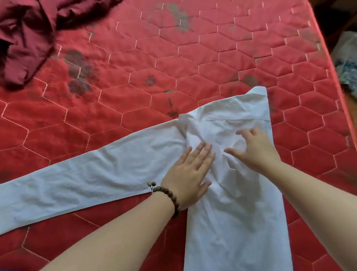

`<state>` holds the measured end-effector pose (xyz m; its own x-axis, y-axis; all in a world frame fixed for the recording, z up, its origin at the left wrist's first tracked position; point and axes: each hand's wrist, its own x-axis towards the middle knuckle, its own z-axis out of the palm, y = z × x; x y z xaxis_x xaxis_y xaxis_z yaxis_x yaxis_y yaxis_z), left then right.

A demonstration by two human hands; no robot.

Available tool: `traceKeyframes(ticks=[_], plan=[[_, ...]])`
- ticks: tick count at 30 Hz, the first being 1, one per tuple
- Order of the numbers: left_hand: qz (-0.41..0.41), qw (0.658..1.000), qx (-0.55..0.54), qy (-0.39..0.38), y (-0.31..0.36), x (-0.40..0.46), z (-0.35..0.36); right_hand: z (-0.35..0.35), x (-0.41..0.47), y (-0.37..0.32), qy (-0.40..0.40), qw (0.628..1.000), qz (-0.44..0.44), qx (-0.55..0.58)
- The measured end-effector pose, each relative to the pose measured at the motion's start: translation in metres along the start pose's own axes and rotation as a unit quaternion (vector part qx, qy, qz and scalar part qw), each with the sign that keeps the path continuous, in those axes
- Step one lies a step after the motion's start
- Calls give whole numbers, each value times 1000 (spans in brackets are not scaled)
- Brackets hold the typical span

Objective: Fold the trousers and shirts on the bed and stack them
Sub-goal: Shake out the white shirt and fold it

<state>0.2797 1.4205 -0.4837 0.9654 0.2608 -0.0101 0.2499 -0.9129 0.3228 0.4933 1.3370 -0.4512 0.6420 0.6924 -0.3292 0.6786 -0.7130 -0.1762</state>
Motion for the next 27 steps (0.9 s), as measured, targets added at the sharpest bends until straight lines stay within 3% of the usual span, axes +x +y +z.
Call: traceKeyframes(ticks=[3,6,9,13,14,16,18,19,24,27], plan=[[-82,988,9,-130,-2,-2,13,11,-18,15,-72,997,12,-16],[-122,982,38,-140,2,-4,14,22,-25,20,-74,997,-4,8],[-128,989,19,-65,20,4,1,30,-27,24,-61,998,7,27],[-108,980,-105,130,46,8,-20,33,-36,28,12,998,27,52],[-133,966,-157,154,50,8,-26,30,-41,23,52,994,24,88],[-233,912,-319,111,55,10,-40,22,-55,5,142,970,-18,194],[-328,795,-507,55,56,15,-54,14,-77,-21,186,939,-100,271],[-347,756,-552,56,54,17,-61,12,-89,-34,183,929,-138,289],[-400,721,-558,90,32,5,-84,19,-130,-86,154,918,-230,284],[-400,748,-516,122,13,-21,-90,24,-142,-110,144,913,-226,308]])
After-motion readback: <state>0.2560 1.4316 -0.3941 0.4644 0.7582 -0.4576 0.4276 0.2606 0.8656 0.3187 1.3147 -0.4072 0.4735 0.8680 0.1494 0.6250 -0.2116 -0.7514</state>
